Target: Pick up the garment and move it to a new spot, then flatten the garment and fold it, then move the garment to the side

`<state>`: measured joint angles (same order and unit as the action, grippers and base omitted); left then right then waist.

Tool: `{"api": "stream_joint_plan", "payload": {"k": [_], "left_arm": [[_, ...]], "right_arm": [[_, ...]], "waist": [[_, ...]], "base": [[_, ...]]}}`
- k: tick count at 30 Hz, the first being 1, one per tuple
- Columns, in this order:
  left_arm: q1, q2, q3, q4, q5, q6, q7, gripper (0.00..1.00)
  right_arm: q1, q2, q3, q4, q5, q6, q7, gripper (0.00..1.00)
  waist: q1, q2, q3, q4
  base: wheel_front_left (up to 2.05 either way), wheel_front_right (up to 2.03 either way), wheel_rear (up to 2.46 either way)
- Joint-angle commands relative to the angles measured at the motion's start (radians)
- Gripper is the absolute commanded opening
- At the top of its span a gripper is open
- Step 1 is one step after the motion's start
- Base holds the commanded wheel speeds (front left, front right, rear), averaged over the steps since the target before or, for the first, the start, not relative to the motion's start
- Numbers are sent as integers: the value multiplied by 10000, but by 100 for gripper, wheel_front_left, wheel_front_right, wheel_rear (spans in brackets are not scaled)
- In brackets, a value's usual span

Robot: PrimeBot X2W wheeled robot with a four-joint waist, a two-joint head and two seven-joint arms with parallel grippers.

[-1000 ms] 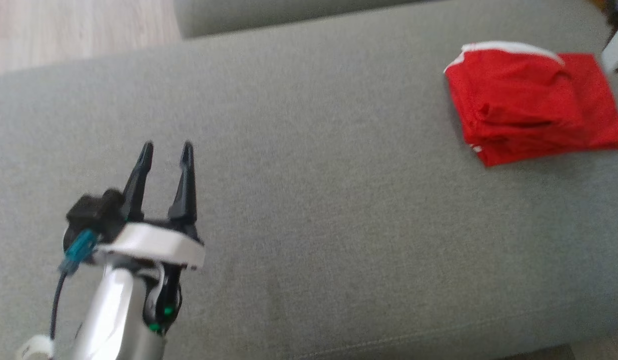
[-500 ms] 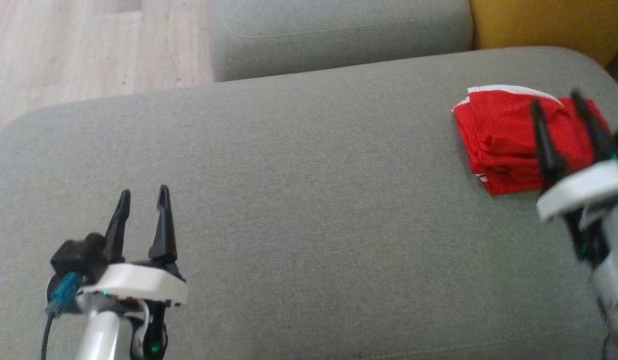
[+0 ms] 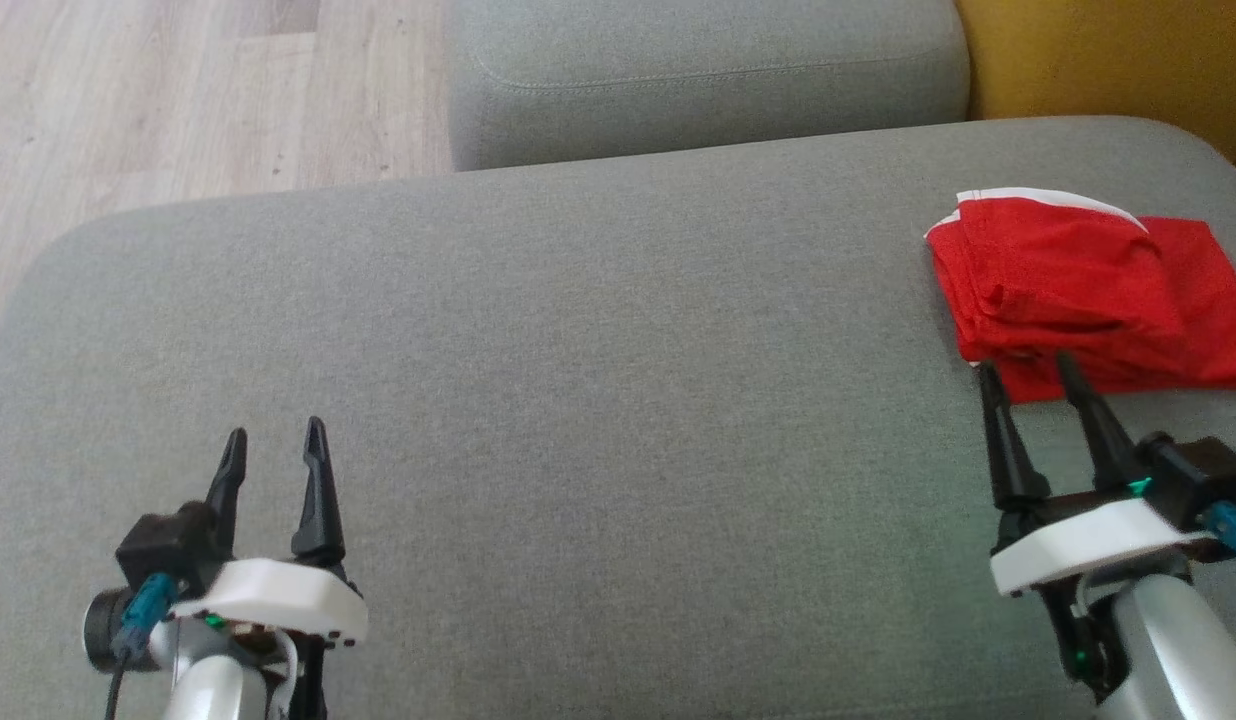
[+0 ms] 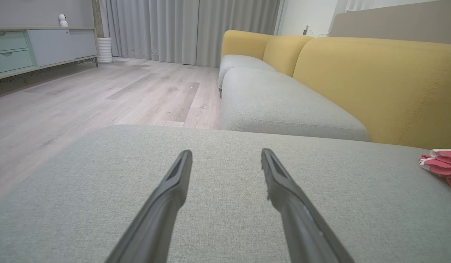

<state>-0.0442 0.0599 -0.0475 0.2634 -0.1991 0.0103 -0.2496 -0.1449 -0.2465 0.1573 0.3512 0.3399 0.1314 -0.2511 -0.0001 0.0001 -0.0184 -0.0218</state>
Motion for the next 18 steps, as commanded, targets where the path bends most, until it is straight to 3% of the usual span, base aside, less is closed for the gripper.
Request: {"api": "stream_joint_plan", "payload": {"k": [1, 18], "left_arm": [[-355, 64, 437, -210, 123, -27, -122, 100], [-535, -54, 697, 188, 338, -414, -122, 100]], "right_arm": [[-199, 53, 209, -332, -135, -7, -106, 100], [-295, 311, 283, -285, -221, -7, -106, 100]], "waist": [[1, -1, 23, 13], [1, -1, -6, -101]], "base": [[0, 0, 0], [0, 0, 0]]}}
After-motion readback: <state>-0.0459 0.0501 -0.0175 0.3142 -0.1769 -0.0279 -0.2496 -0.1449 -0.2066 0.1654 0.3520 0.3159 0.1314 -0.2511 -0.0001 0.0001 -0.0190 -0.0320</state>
